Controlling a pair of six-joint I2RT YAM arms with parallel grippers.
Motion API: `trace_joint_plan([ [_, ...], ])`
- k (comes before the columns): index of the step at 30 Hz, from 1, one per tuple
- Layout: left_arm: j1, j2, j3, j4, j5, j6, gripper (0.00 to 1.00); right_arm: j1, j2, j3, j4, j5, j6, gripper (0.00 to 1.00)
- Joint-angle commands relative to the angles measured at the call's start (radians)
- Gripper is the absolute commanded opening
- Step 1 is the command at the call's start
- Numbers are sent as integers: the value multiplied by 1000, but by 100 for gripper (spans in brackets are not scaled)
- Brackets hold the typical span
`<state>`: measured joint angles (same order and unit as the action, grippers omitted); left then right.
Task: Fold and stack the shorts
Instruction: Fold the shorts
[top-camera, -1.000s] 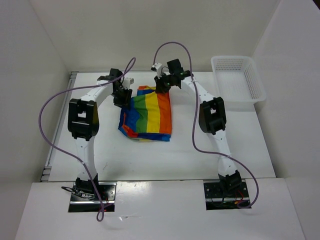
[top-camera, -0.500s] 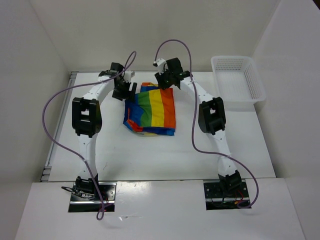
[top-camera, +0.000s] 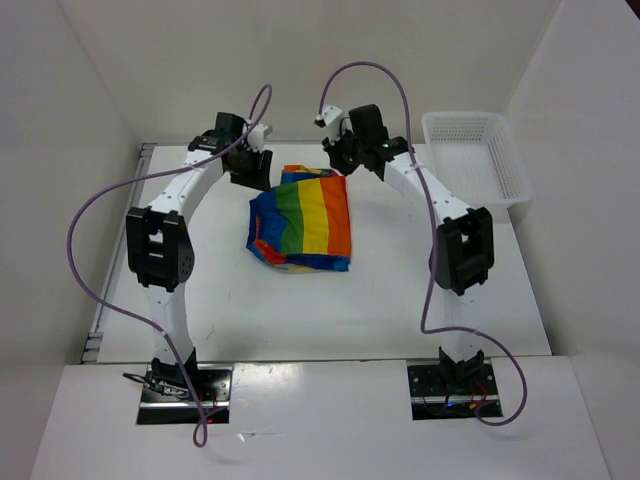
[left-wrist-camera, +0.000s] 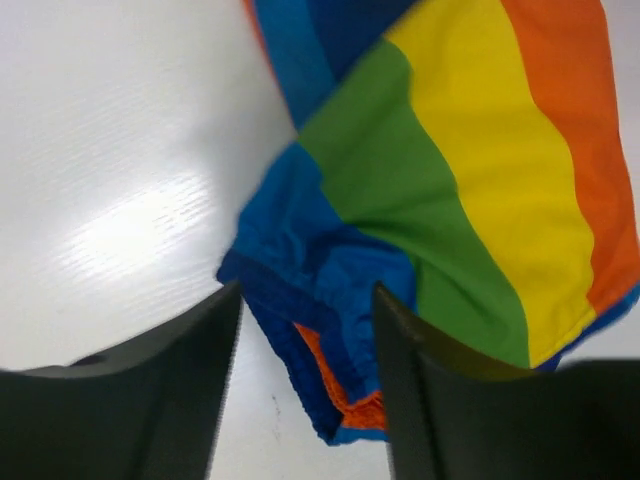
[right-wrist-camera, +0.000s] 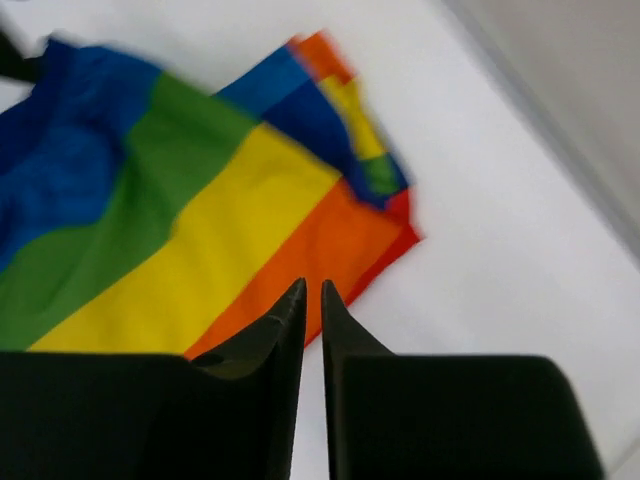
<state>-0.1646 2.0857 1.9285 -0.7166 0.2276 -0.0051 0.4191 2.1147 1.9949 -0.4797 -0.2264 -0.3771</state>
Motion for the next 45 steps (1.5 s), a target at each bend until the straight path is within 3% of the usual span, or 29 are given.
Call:
trace_joint_plan([
  [1,-30,-46,-115,36,85,5,58,67,-133,-195,-112,-132,-120,13],
  [2,-30,-46,-128,46,126,5,41,82,-153,-246,-122,-133,-132,9],
  [3,-30,-35,-137,55,142,5,35,101,-186,-339,-137,-145,-158,7],
  [6,-30,40,-116,55,165,5,33,167,-211,-489,-158,-156,-203,1],
  [12,-30,183,12,46,124,5,33,176,-223,-669,-88,-114,-203,1],
  [16,-21,234,33,46,81,5,40,176,-200,-709,-45,-59,-203,1],
  [22,-1,283,52,46,35,5,65,176,-167,-731,-45,-50,-233,1],
  [25,8,292,76,32,84,5,77,176,-167,-722,-56,-50,-272,1],
  [29,8,217,87,22,170,5,92,176,-180,-581,-157,-11,-391,1],
  [31,8,142,87,13,237,5,100,176,-199,-431,-221,4,-416,1],
  [36,8,-61,107,38,248,5,100,176,-338,-193,-338,-33,-437,10],
  [38,19,-136,118,39,216,5,100,176,-466,-209,-270,-1,-435,12],
  [41,48,-258,70,80,112,5,100,162,-614,-384,-67,160,-413,13],
  [45,146,-446,-179,184,18,5,100,-15,-842,-661,105,298,-379,21],
])
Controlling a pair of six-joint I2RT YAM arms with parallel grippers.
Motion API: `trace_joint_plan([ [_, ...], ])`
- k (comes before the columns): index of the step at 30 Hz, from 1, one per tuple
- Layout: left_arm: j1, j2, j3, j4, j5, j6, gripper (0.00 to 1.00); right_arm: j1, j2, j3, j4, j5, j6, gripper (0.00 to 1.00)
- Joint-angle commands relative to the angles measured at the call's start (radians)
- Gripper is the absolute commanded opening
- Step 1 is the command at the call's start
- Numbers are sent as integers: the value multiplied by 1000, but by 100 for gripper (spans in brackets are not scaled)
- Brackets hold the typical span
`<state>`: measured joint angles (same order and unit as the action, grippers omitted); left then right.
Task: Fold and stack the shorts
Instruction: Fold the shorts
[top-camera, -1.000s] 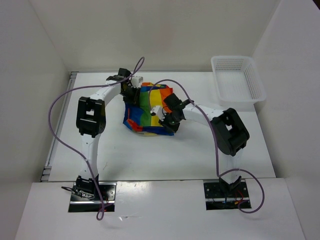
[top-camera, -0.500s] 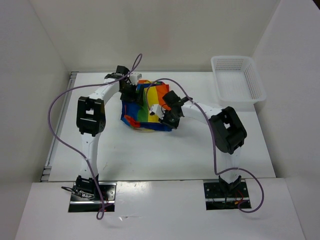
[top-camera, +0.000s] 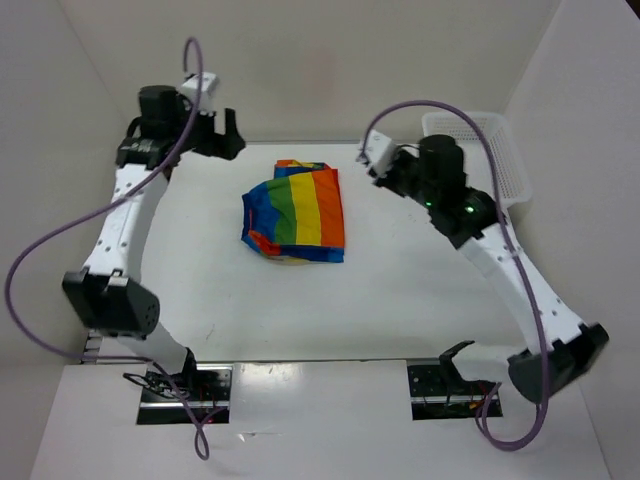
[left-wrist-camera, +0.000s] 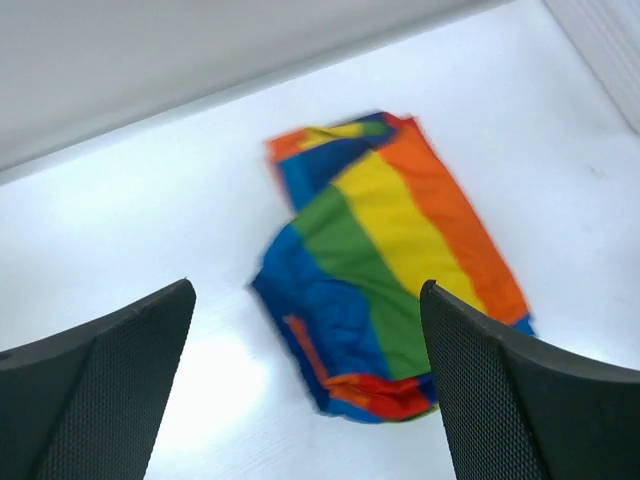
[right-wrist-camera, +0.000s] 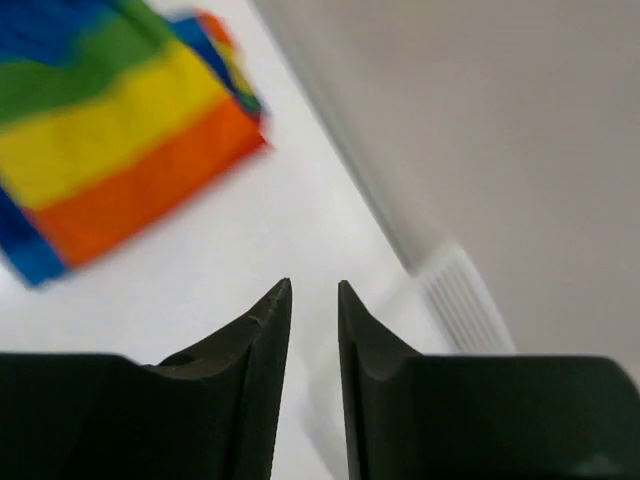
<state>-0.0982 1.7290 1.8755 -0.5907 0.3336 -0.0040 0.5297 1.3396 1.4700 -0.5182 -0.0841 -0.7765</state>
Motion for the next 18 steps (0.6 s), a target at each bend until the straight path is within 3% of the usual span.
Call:
trace_joint_plan([
  [1,144,-123,-245,74,-79,4,100,-172,-97,-173,171,165,20,33],
  [5,303,-330,-558,163,-92,4,100,-387,-235,-351,309,141,86,40],
  [9,409,-446,-766,241,-348,4,100,-523,-418,-476,368,35,221,45],
  [11,420,-493,-815,256,-428,4,100,-543,-485,-563,368,-23,252,49],
  [18,430,-540,-857,247,-373,4,100,-554,-694,-750,337,-86,324,53],
])
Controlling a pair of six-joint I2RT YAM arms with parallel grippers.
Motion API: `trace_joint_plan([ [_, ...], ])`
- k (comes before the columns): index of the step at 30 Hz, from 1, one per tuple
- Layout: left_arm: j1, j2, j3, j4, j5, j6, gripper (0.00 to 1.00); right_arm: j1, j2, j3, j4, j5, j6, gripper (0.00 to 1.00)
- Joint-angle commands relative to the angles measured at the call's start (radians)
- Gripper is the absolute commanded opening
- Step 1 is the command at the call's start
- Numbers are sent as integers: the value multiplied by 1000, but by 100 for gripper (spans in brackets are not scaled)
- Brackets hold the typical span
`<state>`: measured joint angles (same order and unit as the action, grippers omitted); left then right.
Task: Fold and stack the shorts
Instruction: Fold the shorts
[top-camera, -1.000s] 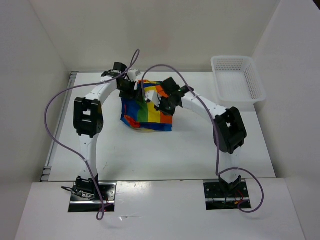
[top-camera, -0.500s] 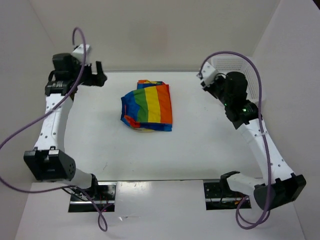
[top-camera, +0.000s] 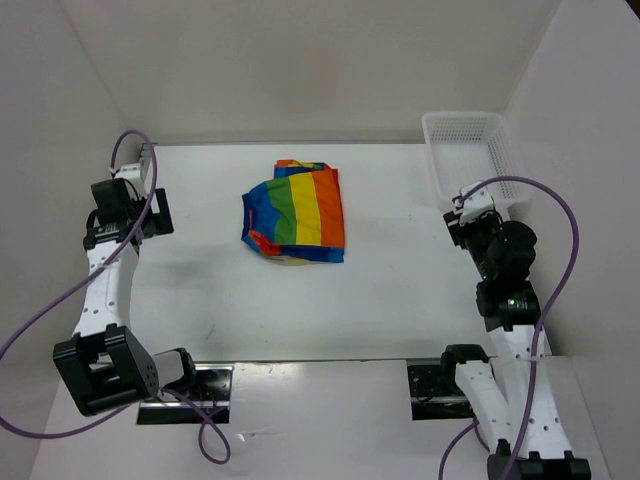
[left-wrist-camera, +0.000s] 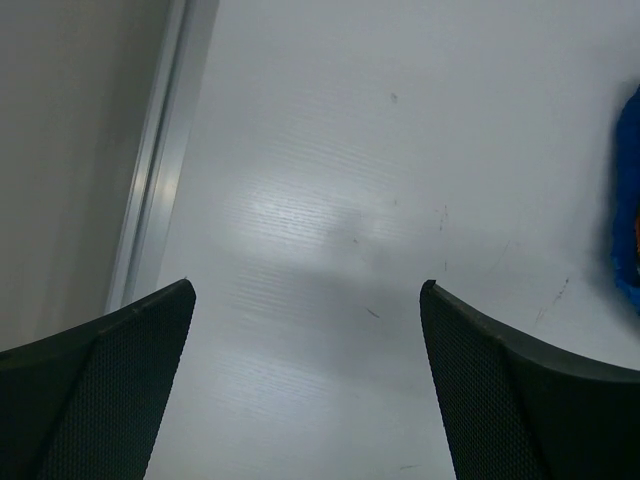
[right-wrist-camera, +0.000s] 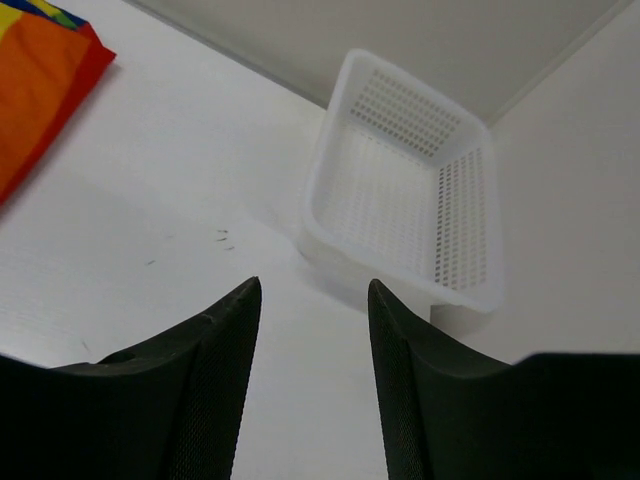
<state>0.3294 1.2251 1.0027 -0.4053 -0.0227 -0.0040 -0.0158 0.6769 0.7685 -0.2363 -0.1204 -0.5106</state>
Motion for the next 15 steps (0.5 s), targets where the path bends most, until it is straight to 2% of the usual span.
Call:
trace_joint_plan([
  [1,2,-36,25,53,-17,4,100,-9,-57,-49,42,-50,67,53],
  [8,2,-55,16,53,-17,4,100,-9,-207,-133,-3,-84,78,57],
  [15,2,-64,7,43,50,4,100,-9,-361,-187,-38,-122,101,63],
])
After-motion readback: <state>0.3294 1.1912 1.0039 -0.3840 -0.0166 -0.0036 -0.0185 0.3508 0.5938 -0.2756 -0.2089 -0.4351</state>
